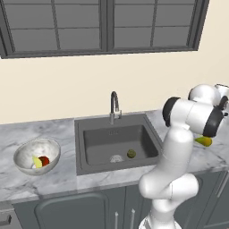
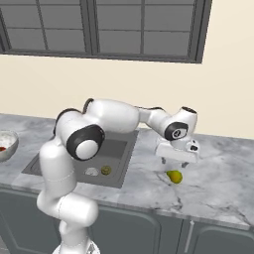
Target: There is a mixed pile of frozen fruits and vegetables on the counter. Locate all the frozen vegetables and place the items in a bowl on the counter. Take all the frozen fruits and defrost them in a running sink.
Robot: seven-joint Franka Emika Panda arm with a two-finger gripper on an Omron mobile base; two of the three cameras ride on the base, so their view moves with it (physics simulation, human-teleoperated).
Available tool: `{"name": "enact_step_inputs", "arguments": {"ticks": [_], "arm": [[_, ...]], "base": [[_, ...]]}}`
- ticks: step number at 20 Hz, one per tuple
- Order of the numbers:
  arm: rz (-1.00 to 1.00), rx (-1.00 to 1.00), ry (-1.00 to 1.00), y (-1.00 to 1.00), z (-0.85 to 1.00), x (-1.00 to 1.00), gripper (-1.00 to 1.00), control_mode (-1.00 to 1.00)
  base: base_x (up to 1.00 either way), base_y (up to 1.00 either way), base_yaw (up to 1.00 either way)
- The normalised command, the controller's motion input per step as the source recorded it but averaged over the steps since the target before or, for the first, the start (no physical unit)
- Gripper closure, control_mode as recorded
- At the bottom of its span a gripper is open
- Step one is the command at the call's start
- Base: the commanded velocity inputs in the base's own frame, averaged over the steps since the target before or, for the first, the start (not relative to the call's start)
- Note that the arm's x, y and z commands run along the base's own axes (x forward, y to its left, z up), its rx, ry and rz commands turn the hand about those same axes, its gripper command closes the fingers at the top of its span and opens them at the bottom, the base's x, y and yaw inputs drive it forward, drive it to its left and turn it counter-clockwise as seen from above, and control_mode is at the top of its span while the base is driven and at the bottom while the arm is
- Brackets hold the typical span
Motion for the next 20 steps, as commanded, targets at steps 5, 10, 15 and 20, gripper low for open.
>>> {"name": "enact_step_inputs", "arguments": {"ticks": [5,10,15,20], "arm": [[0.09,-0.01,-0.01,-0.10,-0.41,0.21,-1.00,-1.00],[0.07,0.00,0.00,-0.24,-0.14,-0.14,-1.00,-1.00],[0.02,0.00,0.02,0.10,-0.16,-0.16,-1.00,-1.00],[0.00,0.00,0.00,0.00,-0.13,0.05,-1.00,-1.00]], "base": [[0.00,0.00,0.00],[0.00,0.00,0.00],[0.00,0.00,0.00],[0.00,0.00,0.00]]}}
